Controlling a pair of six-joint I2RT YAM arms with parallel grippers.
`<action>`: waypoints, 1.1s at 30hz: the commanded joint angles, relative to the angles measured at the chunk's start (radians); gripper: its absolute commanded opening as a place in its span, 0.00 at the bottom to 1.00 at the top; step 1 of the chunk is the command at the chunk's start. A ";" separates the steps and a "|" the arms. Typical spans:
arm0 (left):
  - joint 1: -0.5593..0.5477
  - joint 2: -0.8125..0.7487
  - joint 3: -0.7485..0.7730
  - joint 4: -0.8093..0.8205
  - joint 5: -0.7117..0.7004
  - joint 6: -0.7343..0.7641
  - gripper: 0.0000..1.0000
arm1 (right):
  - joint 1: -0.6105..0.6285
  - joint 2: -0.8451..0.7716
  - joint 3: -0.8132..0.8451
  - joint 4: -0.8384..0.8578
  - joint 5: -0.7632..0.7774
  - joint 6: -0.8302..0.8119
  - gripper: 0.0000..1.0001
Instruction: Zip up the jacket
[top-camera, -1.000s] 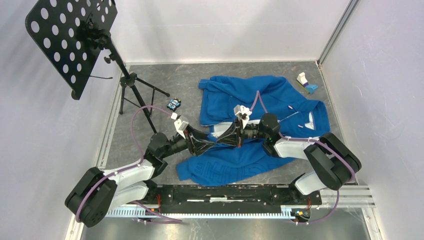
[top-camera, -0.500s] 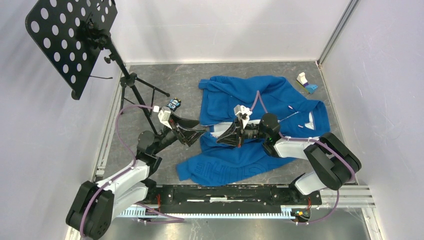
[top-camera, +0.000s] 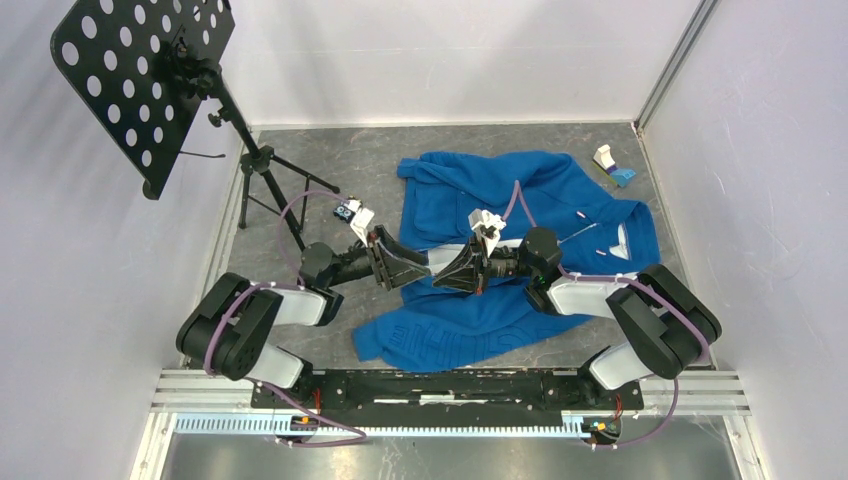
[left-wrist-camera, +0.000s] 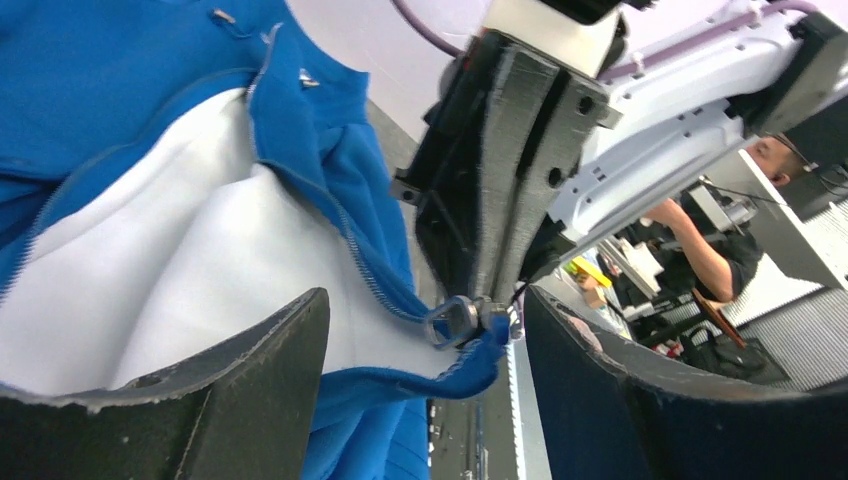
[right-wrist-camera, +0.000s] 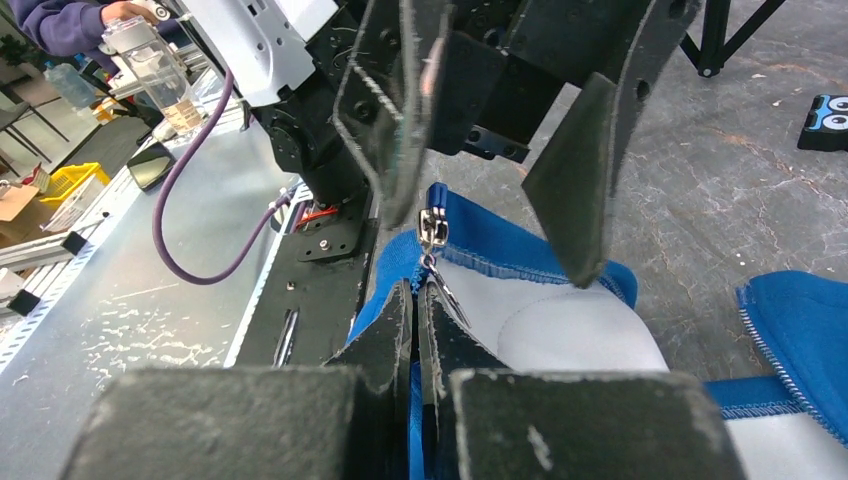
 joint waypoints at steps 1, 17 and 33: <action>-0.023 -0.056 -0.027 0.182 0.063 -0.016 0.77 | 0.006 0.004 0.012 0.032 -0.007 -0.012 0.00; -0.062 -0.231 -0.069 -0.160 -0.024 0.173 0.70 | 0.005 0.008 0.013 0.055 -0.004 0.005 0.00; -0.071 -0.311 -0.087 -0.337 -0.066 0.237 0.41 | 0.005 -0.002 0.002 0.071 -0.002 0.012 0.00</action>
